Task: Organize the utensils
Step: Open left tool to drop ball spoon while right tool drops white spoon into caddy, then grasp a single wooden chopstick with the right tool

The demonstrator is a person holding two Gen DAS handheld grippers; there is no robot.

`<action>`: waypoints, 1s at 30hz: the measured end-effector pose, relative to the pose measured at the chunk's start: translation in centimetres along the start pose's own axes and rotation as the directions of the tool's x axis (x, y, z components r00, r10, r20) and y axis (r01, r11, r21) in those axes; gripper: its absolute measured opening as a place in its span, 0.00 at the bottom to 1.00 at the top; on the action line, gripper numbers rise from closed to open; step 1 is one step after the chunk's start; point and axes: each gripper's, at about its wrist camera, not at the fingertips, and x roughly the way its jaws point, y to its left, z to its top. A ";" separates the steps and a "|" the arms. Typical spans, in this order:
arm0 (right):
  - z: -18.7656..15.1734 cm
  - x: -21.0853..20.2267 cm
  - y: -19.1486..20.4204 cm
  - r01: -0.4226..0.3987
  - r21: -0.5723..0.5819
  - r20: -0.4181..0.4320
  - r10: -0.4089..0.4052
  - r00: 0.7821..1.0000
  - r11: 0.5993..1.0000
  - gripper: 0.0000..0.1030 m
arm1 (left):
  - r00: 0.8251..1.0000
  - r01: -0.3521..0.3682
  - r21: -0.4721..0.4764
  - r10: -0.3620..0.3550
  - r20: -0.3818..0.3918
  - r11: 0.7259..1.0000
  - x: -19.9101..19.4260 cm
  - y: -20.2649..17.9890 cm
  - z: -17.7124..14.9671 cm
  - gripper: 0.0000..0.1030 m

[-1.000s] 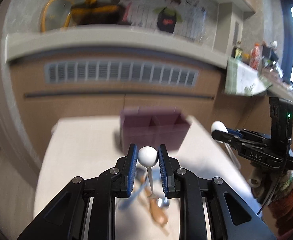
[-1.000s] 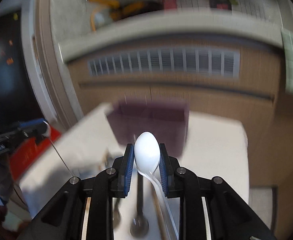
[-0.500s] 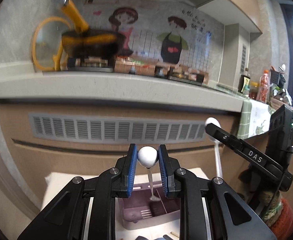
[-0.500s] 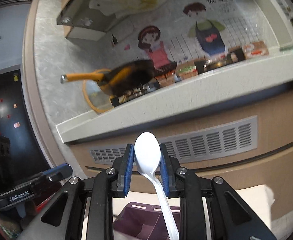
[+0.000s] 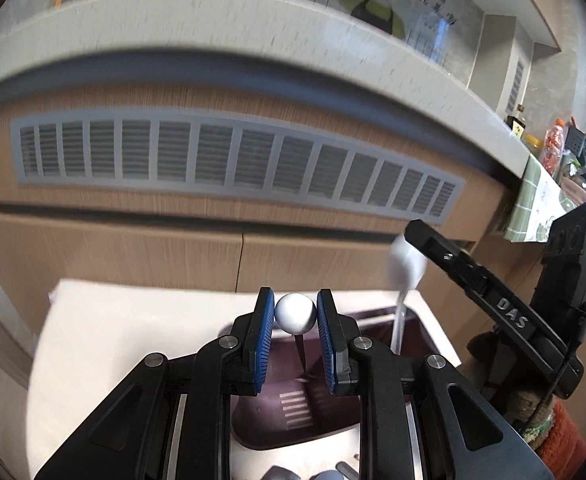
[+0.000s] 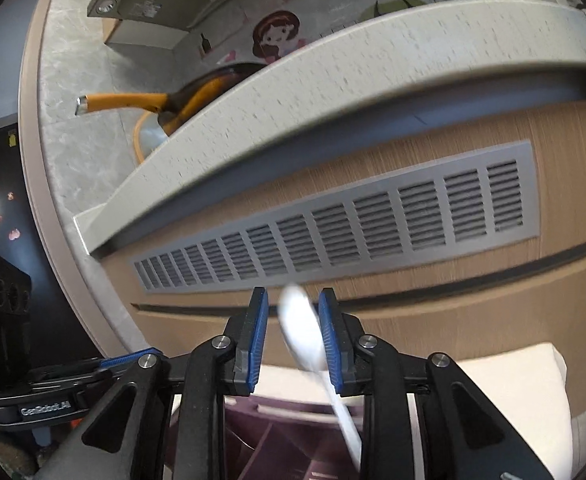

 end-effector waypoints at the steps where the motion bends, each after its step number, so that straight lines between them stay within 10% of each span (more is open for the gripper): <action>1: -0.2 -0.2 -0.1 0.004 0.000 -0.008 -0.004 1.000 1.000 0.27 | 1.000 0.006 -0.007 -0.006 -0.012 1.000 0.2 0.1 -0.3 0.22; 16: -6.7 -10.9 1.7 0.094 -0.166 -0.154 -0.120 0.981 0.982 0.27 | 0.999 0.030 0.022 -0.031 0.030 0.999 -3.7 -0.4 -3.6 0.47; 30: -15.4 -12.4 1.7 0.143 -0.313 -0.451 -0.279 0.848 0.939 0.27 | 0.981 -0.074 0.050 0.082 -0.175 0.996 -8.5 0.5 -15.5 0.38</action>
